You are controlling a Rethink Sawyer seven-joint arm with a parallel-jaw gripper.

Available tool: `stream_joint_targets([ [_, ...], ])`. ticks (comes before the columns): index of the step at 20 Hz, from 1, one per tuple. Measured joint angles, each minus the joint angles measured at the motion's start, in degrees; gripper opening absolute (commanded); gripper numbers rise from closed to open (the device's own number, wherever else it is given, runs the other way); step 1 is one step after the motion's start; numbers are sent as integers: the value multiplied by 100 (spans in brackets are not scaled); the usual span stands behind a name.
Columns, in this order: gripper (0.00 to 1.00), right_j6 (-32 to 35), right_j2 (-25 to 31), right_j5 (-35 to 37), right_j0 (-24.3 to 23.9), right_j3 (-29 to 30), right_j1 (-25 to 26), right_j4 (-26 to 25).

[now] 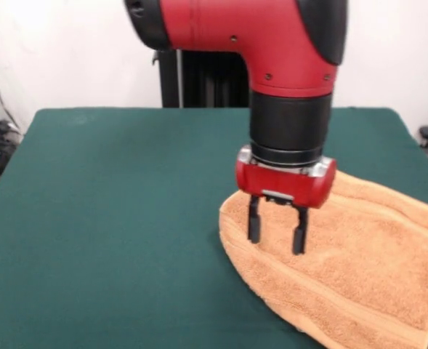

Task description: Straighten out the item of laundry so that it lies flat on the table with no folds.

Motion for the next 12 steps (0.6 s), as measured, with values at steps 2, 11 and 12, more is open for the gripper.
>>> stream_joint_targets([
  [2,100,0,108,14,-162,-1,-38,-121],
  [11,100,0,465,29,-492,-1,-68,-463],
  [12,100,0,482,29,-507,-1,-63,-494],
])
